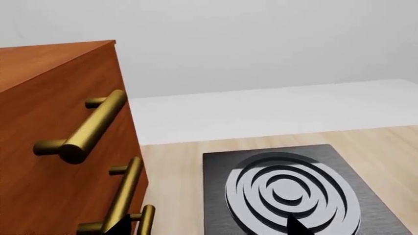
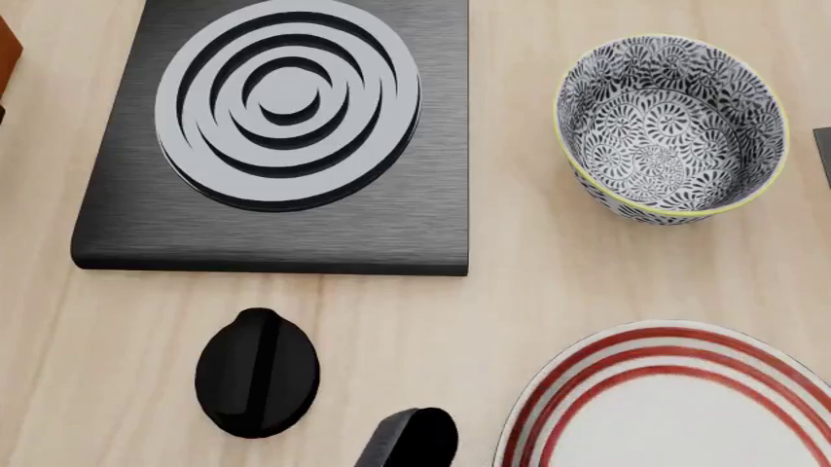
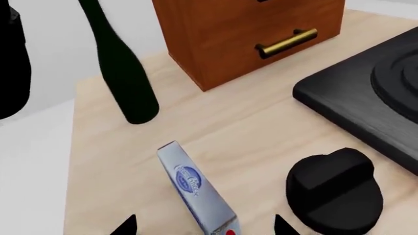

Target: Pick up the cream cheese and put it in the bowl.

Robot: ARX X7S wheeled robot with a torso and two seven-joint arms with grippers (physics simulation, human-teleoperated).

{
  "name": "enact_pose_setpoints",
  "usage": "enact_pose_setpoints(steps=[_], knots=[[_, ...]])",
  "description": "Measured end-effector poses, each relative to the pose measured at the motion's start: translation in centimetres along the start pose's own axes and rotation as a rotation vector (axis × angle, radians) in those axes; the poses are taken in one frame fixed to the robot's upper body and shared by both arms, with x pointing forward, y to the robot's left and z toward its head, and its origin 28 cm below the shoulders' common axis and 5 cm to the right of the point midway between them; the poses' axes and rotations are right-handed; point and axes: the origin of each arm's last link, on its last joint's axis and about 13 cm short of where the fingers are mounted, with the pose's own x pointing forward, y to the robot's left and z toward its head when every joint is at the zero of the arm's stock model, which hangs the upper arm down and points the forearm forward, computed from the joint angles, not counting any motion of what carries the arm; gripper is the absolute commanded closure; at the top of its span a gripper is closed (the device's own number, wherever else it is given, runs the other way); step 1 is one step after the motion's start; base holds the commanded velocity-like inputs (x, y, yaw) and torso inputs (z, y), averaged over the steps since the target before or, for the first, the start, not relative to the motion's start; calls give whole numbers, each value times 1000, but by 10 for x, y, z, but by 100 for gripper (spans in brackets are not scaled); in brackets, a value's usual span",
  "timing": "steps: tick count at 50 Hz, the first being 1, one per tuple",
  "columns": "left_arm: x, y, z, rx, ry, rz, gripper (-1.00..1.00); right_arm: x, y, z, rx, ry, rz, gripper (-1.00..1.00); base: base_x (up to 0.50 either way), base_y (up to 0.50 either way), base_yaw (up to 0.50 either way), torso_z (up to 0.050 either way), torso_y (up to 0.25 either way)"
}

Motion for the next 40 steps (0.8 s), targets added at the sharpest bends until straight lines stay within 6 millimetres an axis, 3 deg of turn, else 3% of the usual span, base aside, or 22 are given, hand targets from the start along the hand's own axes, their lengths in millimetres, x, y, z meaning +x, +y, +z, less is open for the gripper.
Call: enact_pose_setpoints(steps=[40], knots=[[0, -1, -5, -14, 9, -12, -100, 35, -19, -23, 36, 93, 18, -100, 0, 0, 0, 0, 0]])
